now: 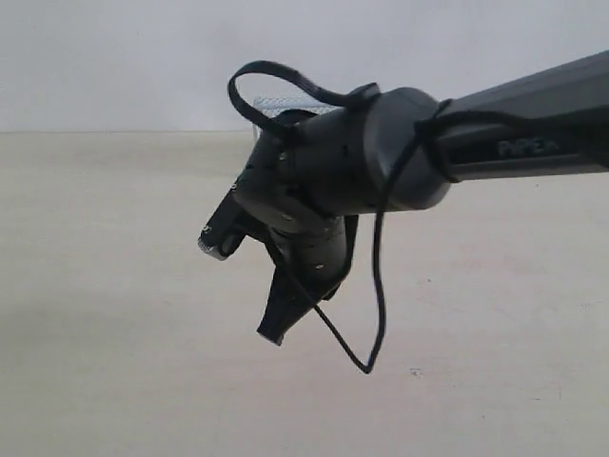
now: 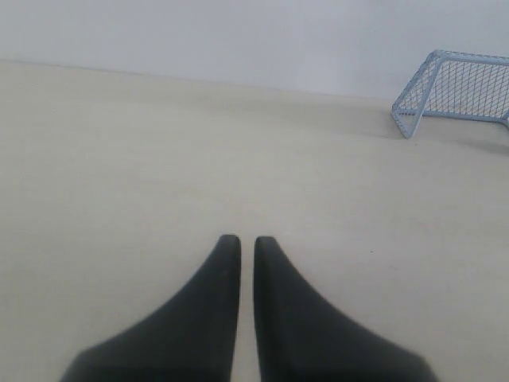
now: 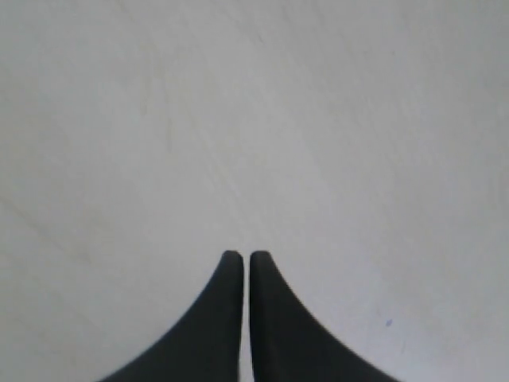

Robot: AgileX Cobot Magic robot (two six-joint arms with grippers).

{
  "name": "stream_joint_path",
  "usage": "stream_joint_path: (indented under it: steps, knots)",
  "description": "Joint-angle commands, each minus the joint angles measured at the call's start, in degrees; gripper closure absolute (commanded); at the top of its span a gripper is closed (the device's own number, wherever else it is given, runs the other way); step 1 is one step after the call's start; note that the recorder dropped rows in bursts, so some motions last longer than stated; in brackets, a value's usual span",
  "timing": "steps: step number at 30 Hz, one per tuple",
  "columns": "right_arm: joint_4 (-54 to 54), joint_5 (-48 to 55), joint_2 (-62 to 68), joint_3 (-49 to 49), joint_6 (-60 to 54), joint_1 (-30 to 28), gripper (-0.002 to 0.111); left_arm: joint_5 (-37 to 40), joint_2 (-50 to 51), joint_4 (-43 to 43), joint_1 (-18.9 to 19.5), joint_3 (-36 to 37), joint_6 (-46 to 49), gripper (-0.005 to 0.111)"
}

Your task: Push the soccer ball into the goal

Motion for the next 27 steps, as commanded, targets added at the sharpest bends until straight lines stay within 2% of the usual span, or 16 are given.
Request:
stream_joint_path:
  steps: [1,5,12,22,27]
  knots:
    - [-3.77,-1.57,-9.13,8.42,9.12,-0.15,0.108,-0.23,-0.13,-0.26,0.11,-0.21,-0.48,0.100]
    - [-6.83,-3.03,-17.61,16.66,17.92,-0.15,0.108,-0.23,-0.13,-0.26,0.11,-0.21,-0.48,0.100]
    - [-7.05,-12.61,-34.21,31.20,32.15,-0.15,0.108,-0.23,-0.13,-0.26,0.11,-0.21,-0.48,0.100]
    - [-6.69,-19.49,-56.47,47.41,42.26,-0.15,0.108,-0.23,-0.13,-0.26,0.11,-0.21,-0.48,0.100]
    - [-6.71,-20.14,-66.34,51.57,43.96,-0.15,0.108,-0.23,-0.13,-0.26,0.11,-0.21,-0.48,0.100]
